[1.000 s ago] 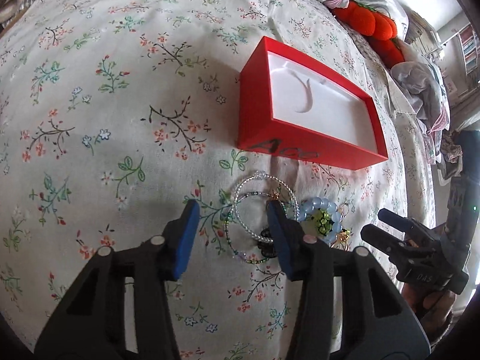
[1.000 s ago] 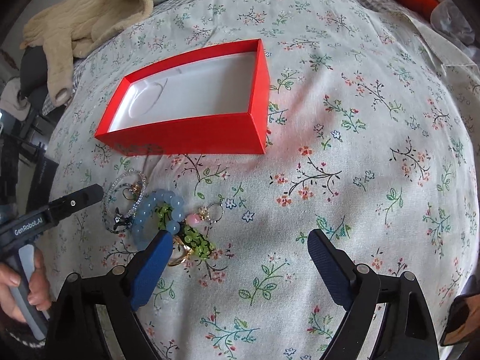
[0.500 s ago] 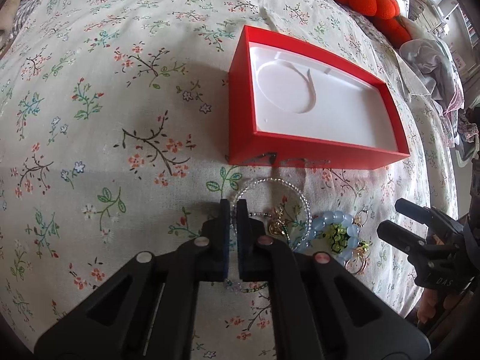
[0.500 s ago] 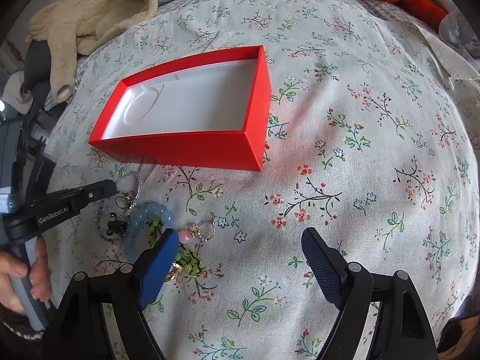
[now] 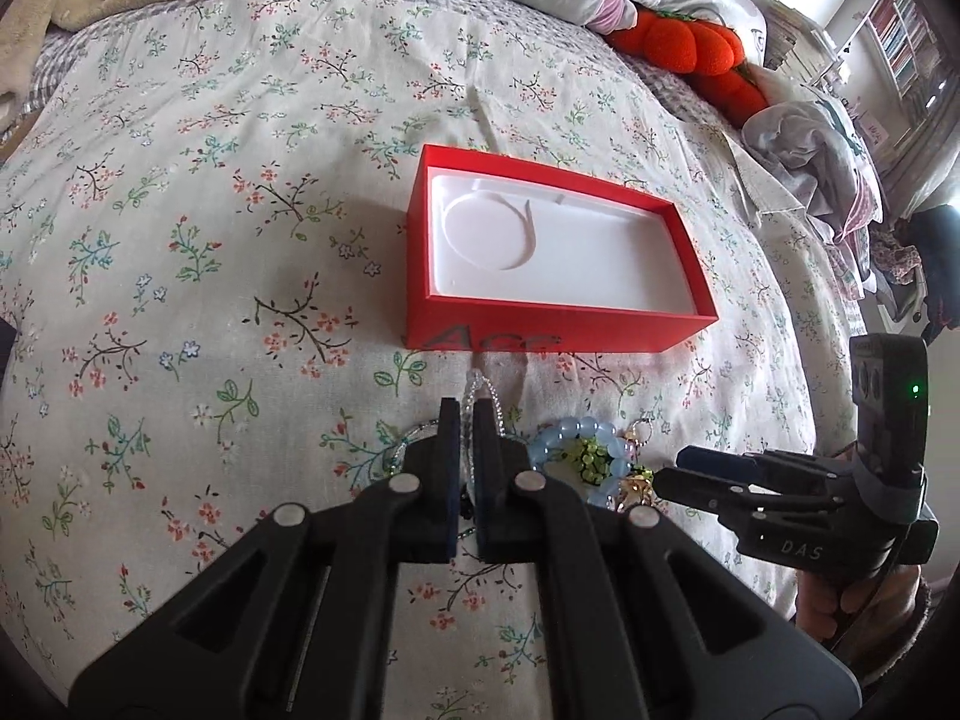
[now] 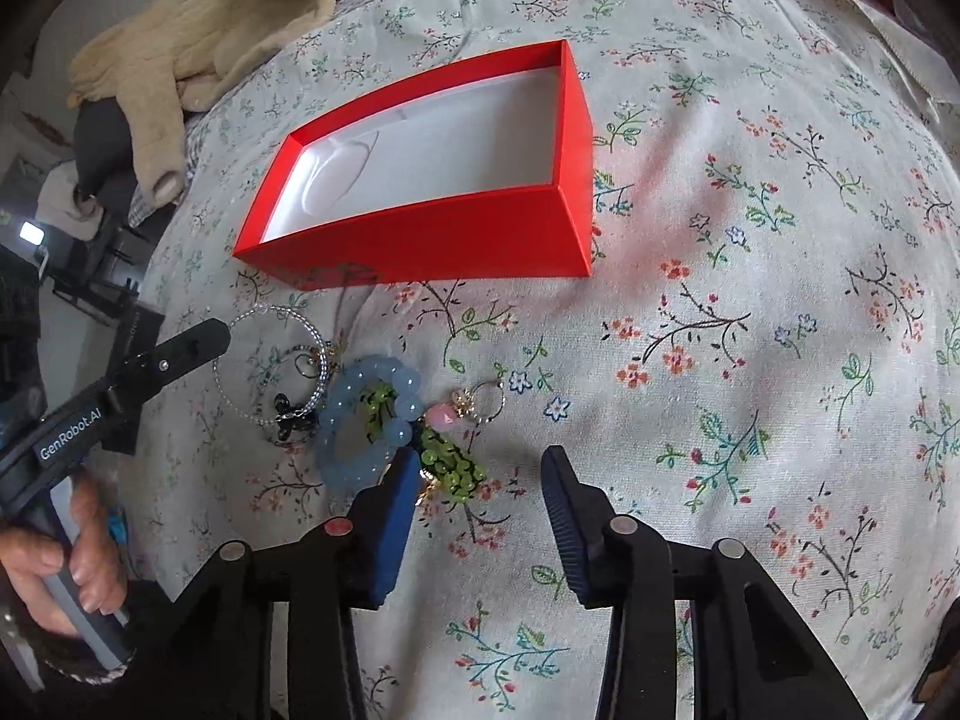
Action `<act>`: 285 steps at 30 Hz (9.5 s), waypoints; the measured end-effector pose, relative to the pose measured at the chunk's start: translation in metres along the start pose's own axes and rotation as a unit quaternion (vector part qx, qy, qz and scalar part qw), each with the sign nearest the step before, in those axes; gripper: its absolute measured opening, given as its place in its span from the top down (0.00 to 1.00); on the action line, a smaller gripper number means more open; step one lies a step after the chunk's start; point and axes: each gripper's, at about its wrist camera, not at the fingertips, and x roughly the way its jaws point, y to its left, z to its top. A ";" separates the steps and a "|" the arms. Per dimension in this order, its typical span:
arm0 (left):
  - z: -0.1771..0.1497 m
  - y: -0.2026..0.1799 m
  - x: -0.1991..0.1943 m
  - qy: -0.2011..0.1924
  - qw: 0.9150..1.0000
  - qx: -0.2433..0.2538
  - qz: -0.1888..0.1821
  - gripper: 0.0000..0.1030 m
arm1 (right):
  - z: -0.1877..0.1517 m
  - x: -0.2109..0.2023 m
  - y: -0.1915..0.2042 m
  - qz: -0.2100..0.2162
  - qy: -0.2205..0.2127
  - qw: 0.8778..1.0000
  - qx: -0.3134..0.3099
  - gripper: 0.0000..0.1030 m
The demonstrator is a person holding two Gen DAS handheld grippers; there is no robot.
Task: Organize jewelry
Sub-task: 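Grasp the white pearl bracelet with the left gripper while the right grasps the gold ring, then carry pearl bracelet into the red box with left while right drops the ring there, then lower the left gripper onto the black flower hair clip and close, then grasp the light blue bead bracelet with the right gripper while the left holds the clip, then lift the black clip into the box with left while right places the blue bracelet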
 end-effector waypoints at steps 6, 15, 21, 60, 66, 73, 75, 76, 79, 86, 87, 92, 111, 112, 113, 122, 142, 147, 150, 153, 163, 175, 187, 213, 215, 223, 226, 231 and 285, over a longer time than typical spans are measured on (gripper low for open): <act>-0.006 -0.006 -0.012 -0.014 1.000 0.009 0.004 0.96 | -0.011 -0.004 0.006 0.012 -0.002 1.000 0.019 0.62; -0.010 -0.009 -0.019 -0.024 1.000 0.017 0.008 0.95 | -0.015 0.014 0.024 0.027 0.020 0.999 0.020 0.62; -0.009 -0.010 -0.018 -0.025 0.999 0.019 0.007 0.96 | -0.009 0.019 0.019 0.011 0.014 1.000 0.017 0.86; 0.035 -0.045 -0.029 -0.124 0.986 -0.008 -0.110 0.96 | 0.052 -0.048 0.012 0.022 -0.119 0.993 0.007 0.88; 0.052 -0.041 -0.005 -0.113 0.981 -0.034 -0.157 0.95 | 0.068 -0.039 0.011 0.015 -0.143 0.990 -0.008 0.88; 0.054 -0.027 0.017 -0.108 0.991 -0.026 -0.079 0.95 | 0.078 -0.024 0.011 0.010 -0.140 0.990 -0.028 0.88; 0.055 -0.022 0.022 -0.104 0.992 -0.029 -0.065 0.96 | 0.080 -0.020 0.011 0.004 -0.136 0.990 -0.031 0.88; 0.055 -0.019 0.024 -0.102 0.993 -0.030 -0.055 0.95 | 0.081 -0.018 0.010 0.002 -0.133 0.991 -0.032 0.88; 0.055 -0.016 0.031 -0.099 0.994 -0.025 -0.032 0.95 | 0.083 -0.013 0.009 -0.001 -0.127 0.991 -0.035 0.88; 0.055 -0.021 0.037 -0.089 0.996 -0.004 -0.008 0.95 | 0.083 -0.013 0.005 0.008 -0.127 0.991 -0.035 0.87; 0.055 -0.023 0.036 -0.087 0.996 0.001 -0.003 0.91 | 0.084 -0.015 0.005 0.011 -0.127 0.991 -0.033 0.86; 0.053 -0.033 0.024 -0.086 0.996 0.026 0.021 0.57 | 0.078 -0.029 0.010 0.001 -0.132 0.990 -0.046 0.84; -0.004 -0.006 0.006 -0.050 0.994 0.046 0.080 0.18 | 0.014 -0.057 -0.002 -0.047 -0.142 0.987 -0.056 0.28; -0.008 -0.005 0.007 -0.046 0.994 0.051 0.079 0.18 | 0.012 -0.056 -0.003 -0.056 -0.146 0.986 -0.057 0.27; -0.011 -0.005 0.008 -0.042 0.994 0.056 0.080 0.18 | 0.010 -0.055 -0.003 -0.070 -0.149 0.985 -0.059 0.27; -0.043 -0.003 0.011 -0.028 0.992 0.092 0.084 0.18 | -0.013 -0.046 -0.019 -0.099 -0.151 0.982 -0.050 0.27; -0.063 -0.024 0.030 -0.005 0.989 0.142 0.036 0.54 | -0.043 -0.013 -0.017 -0.143 -0.095 0.983 -0.068 0.27; -0.060 -0.025 0.036 -0.006 0.990 0.135 0.043 0.58 | -0.044 -0.013 -0.009 -0.139 -0.097 0.982 -0.081 0.27; -0.058 -0.025 0.037 -0.007 0.990 0.131 0.043 0.73 | -0.045 -0.013 -0.005 -0.136 -0.099 0.982 -0.083 0.27; -0.056 -0.026 0.035 -0.013 0.991 0.128 0.047 0.74 | -0.043 -0.013 -0.001 -0.131 -0.103 0.982 -0.084 0.27; -0.050 -0.016 0.014 -0.035 0.993 0.103 0.055 0.74 | -0.036 -0.013 0.030 -0.099 -0.120 0.982 -0.107 0.29; -0.051 -0.003 0.000 -0.038 0.994 0.093 0.051 0.74 | -0.035 0.029 0.060 -0.007 -0.065 0.994 -0.087 0.53; -0.050 0.003 -0.001 -0.035 0.994 0.087 0.053 0.74 | -0.020 0.034 0.053 -0.019 -0.086 0.995 -0.039 0.77; -0.046 0.002 -0.001 -0.034 0.995 0.079 0.053 0.74 | -0.032 0.024 0.049 0.003 -0.073 0.996 -0.042 0.67; -0.045 0.002 -0.002 -0.034 0.995 0.078 0.052 0.74 | -0.034 0.024 0.051 0.013 -0.078 0.996 -0.041 0.48; -0.042 0.004 -0.002 -0.036 0.995 0.075 0.053 0.74 | -0.029 0.031 0.055 -0.008 -0.096 0.995 -0.027 0.52; -0.042 0.005 -0.001 -0.034 0.995 0.075 0.056 0.74 | -0.027 0.034 0.054 -0.035 -0.105 0.994 -0.022 0.71; -0.041 0.007 -0.002 -0.037 0.995 0.073 0.058 0.74 | -0.024 0.029 0.050 -0.050 -0.097 0.994 -0.020 0.89; 0.049 -0.038 0.039 -0.083 0.994 0.070 0.029 0.64 | 0.090 -0.038 0.001 0.034 -0.167 0.985 -0.007 0.86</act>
